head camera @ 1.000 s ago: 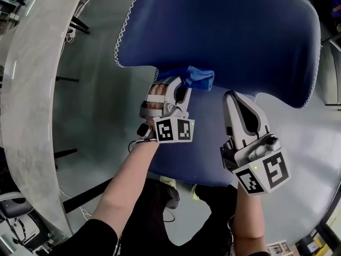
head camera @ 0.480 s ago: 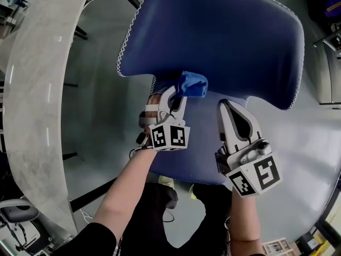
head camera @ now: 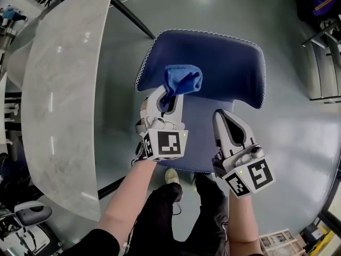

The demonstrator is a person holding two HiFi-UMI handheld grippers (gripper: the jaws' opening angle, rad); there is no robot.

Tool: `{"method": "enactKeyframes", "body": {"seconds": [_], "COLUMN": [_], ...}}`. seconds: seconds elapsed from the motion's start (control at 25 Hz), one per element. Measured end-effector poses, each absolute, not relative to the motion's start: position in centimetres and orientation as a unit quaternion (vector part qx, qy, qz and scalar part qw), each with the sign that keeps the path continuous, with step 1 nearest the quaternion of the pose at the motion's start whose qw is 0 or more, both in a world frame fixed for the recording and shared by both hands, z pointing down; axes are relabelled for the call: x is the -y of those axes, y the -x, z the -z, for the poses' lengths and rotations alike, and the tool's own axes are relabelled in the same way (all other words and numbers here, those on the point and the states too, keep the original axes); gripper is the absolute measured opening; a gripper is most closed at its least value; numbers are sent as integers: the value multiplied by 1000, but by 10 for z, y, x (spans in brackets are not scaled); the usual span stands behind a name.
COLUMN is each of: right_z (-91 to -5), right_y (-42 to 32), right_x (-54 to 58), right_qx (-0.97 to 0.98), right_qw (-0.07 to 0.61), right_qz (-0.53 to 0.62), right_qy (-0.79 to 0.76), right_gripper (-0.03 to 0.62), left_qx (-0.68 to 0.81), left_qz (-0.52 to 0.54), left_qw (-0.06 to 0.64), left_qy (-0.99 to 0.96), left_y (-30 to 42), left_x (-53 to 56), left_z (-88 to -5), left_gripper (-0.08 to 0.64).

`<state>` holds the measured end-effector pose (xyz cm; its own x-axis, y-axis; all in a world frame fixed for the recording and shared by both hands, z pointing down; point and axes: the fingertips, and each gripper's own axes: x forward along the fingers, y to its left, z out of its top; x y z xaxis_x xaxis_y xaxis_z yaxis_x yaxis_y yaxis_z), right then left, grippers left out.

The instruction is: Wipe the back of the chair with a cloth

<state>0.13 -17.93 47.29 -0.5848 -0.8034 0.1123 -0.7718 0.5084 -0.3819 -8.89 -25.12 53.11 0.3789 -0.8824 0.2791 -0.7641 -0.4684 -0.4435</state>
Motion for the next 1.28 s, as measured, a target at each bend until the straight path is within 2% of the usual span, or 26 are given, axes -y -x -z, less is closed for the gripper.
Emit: {"method": "enactKeyframes", "body": {"seconds": [0.2,0.4,0.6,0.96,1.28], "right_z": [-430,-402,-410,-469,-515], "right_y": [-16,-28,-39,-52,-54], "right_x": [183,186,192,189,180], "right_qx": [-863,-863,-861,-855,-856], "right_qw": [43,47,54,56,64], "right_qz": [201,196,194,204,185], "right_qy": [461,463,467,473,479], "right_gripper": [14,14,14,14,14], "left_qx": [-525,-540,-523,-528,-499], "left_qz": [234,247,269,246,257], "left_qw": [142,165,204,286,327], "left_qy": [806,787,783,761,760], "left_y": [88,86,63,45,31], "left_x": [286,319,335,323,296], "left_z": [-461,-429,-451,-477,-545], "left_gripper": [61,61,61,61,61]}}
